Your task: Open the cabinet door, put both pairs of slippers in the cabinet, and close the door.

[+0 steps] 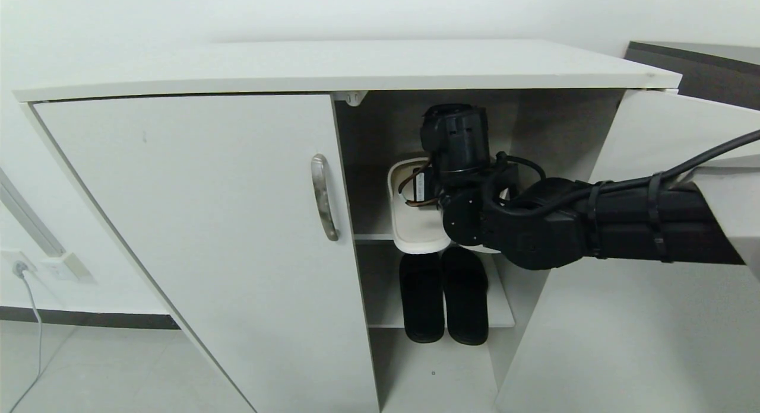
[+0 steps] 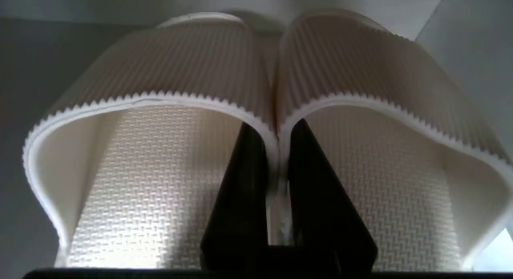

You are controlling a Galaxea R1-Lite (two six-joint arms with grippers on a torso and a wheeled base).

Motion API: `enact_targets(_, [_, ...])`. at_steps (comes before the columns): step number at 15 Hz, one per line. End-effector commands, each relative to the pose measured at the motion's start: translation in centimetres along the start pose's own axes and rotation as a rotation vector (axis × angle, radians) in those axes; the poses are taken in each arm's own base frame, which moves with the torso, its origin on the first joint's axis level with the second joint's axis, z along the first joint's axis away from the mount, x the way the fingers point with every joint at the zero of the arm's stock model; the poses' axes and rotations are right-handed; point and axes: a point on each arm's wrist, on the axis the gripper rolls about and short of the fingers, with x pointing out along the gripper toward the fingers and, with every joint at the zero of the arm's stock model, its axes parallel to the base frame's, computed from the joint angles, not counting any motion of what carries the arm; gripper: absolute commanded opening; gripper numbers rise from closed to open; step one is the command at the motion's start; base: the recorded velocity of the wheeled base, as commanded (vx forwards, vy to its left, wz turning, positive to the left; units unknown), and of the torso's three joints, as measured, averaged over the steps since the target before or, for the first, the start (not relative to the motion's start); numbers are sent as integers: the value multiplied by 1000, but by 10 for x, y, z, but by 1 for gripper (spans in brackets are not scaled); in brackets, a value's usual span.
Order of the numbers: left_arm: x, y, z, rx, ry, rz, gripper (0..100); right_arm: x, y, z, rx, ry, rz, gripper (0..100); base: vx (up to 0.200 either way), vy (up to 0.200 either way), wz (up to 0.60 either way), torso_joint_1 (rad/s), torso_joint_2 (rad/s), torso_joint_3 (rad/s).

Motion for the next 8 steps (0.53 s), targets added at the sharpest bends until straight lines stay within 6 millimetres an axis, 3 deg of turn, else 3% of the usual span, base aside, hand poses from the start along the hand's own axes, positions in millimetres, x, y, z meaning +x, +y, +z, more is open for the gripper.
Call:
enact_targets(1, [0,0,0,0,1,1,0,10,2,-5,-2,4,-4,0,0,0,0,0,0,0])
enact_targets(8, [0,0,0,0,1,1,0,18,1,-11,-7,12,-14,0,0,0,0,0,0,0])
